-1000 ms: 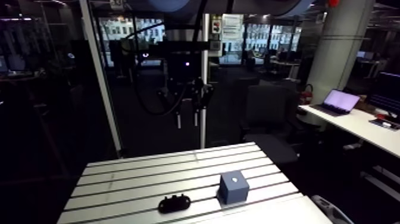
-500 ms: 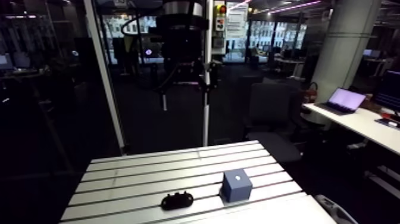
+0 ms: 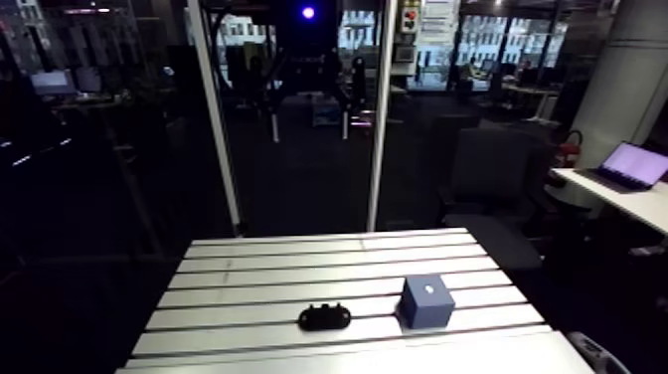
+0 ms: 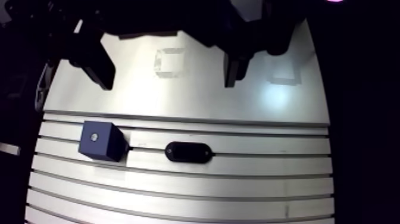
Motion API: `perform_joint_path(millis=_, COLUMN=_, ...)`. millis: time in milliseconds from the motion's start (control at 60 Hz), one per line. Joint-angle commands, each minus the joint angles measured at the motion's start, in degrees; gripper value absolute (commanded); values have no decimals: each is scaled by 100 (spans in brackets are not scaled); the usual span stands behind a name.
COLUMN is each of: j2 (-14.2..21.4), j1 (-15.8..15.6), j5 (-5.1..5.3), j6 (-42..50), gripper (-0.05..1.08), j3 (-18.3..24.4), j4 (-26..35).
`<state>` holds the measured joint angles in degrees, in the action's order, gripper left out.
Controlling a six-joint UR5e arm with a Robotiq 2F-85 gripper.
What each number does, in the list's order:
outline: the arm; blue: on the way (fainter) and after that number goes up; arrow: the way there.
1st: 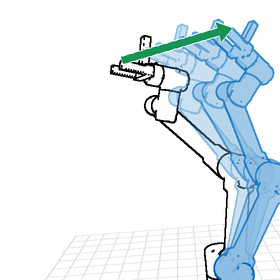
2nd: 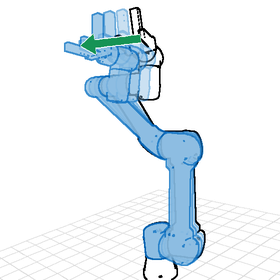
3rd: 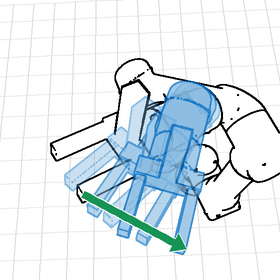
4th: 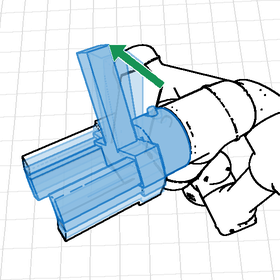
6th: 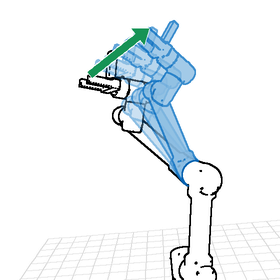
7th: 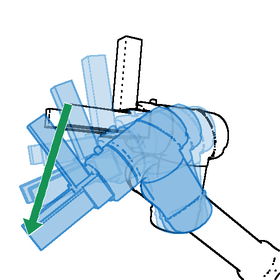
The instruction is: Pick up the M10 bolt and insert it into the hex recess until seated.
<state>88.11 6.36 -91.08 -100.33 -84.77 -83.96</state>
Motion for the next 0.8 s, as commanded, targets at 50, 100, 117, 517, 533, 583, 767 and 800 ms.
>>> perform_joint_path(millis=50, j2=-139, j1=-240, j5=-81, j6=163, gripper=1, j3=164, j4=-20)
perform_joint_path(millis=100, j2=-148, j1=-209, j5=-121, j6=176, gripper=1, j3=176, j4=-28)
perform_joint_path(millis=117, j2=-148, j1=-209, j5=-121, j6=176, gripper=1, j3=176, j4=-28)
perform_joint_path(millis=517, j2=-201, j1=-196, j5=-152, j6=168, gripper=1, j3=160, j4=-19)
perform_joint_path(millis=533, j2=-202, j1=-196, j5=-152, j6=168, gripper=1, j3=159, j4=-26)
perform_joint_path(millis=583, j2=-202, j1=-203, j5=-152, j6=168, gripper=1, j3=159, j4=-27)
perform_joint_path(millis=767, j2=-226, j1=-214, j5=-150, j6=168, gripper=1, j3=158, j4=-28)
perform_joint_path(millis=800, j2=-236, j1=-214, j5=-144, j6=168, gripper=1, j3=158, j4=-20)
